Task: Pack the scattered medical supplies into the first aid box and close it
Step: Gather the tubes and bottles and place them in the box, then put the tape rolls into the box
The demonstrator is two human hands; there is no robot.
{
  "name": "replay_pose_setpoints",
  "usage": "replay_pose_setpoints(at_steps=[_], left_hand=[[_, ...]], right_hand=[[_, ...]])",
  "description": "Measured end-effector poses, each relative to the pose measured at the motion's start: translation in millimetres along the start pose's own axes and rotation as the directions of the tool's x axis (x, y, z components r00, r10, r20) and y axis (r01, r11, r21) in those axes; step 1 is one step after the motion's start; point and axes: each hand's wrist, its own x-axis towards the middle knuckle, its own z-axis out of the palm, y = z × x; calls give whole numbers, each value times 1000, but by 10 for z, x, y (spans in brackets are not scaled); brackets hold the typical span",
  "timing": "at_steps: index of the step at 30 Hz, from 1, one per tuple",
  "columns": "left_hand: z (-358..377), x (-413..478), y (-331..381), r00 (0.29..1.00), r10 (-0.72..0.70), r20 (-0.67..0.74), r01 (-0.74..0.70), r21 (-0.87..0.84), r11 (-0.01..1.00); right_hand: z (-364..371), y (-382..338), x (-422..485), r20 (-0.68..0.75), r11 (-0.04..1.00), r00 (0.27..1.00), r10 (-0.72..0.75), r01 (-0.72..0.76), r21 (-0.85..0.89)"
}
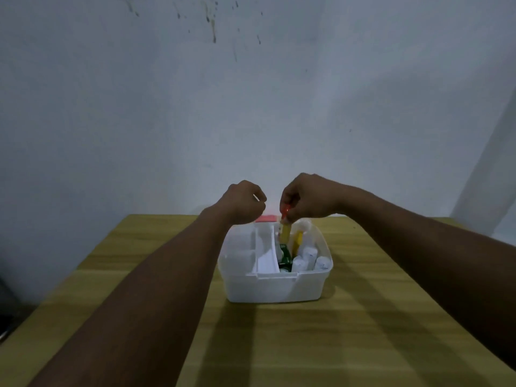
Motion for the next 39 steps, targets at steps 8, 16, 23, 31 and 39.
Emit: replay_pose_setpoints(at_steps=[8,16,23,31,39], left_hand=[[115,48,-51,1000,11,-9,-11,-15,1000],[150,-4,-17,1000,17,8,-17,-5,1000],[122,-65,-80,1000,-2,3,2,-2,1000],[11,-119,-160,999,-43,-25,42,-37,998],[-171,-258,-399,993,-98,-62,95,-45,994]], right_hand=[[245,-163,-55,254,922,967,5,94,-375],[441,-108,-6,272,924,960,64,46,-380],[469,-68,9,265,941,964,24,68,-333],[36,198,-8,-111,998,993,44,-38,55],[143,202,139,-139,971,985,98,-65,228]])
